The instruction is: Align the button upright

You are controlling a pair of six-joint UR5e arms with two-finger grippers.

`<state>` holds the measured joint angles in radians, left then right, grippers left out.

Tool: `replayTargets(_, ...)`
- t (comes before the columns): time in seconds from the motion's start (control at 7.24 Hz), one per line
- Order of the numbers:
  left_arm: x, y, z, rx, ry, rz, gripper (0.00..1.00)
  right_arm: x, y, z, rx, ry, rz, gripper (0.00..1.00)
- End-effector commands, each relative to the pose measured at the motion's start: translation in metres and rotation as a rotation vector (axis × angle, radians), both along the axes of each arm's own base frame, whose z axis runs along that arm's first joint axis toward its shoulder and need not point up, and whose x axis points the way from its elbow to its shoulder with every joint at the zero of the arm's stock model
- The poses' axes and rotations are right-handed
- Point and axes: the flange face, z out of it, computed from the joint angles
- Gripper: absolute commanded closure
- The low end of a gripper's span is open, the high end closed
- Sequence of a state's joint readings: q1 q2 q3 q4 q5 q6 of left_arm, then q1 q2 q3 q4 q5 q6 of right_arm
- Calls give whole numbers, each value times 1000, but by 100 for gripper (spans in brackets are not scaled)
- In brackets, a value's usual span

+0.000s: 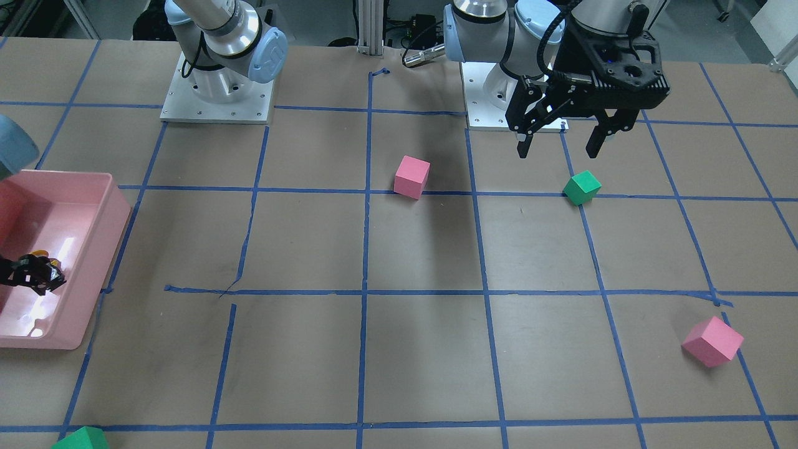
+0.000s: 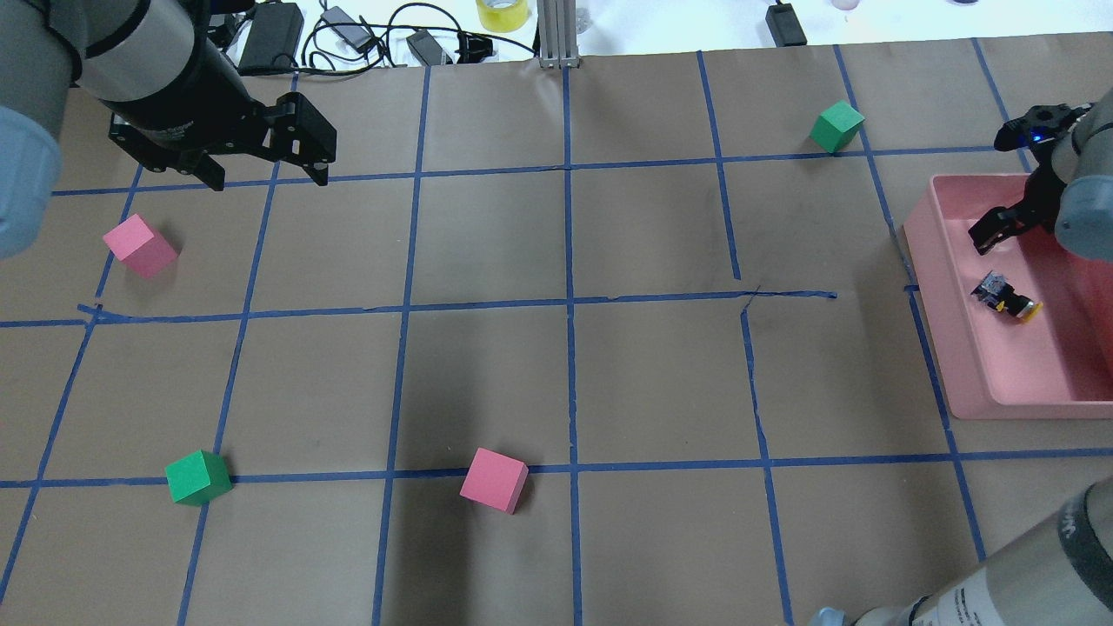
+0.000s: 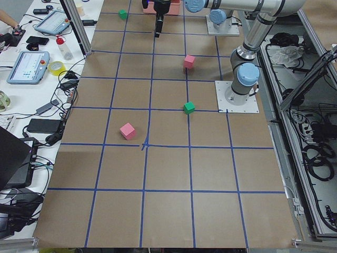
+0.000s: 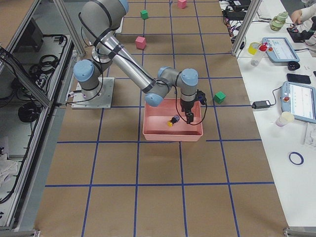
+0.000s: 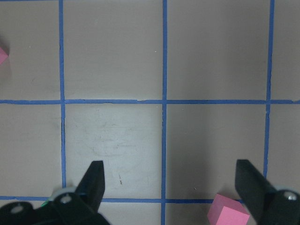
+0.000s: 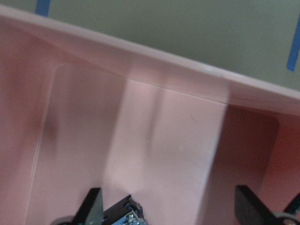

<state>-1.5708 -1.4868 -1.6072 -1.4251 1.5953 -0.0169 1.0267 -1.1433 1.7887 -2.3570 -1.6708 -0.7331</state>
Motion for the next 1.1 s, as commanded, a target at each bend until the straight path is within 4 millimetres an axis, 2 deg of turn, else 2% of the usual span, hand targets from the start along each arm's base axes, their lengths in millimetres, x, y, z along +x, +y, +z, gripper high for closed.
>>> replayTargets(0.0,0,-1,-1,0,1,0,0,-1,2,-4,1,4,-94,0)
replayTargets(0.55,0,-3,2,-20,3,-1,0,-1,3,-20,16,-2,-188,0)
replayTargets(0.97,-1,-3,2,-21,7,-2,0,-1,-1,-16,6,-8,-148,0)
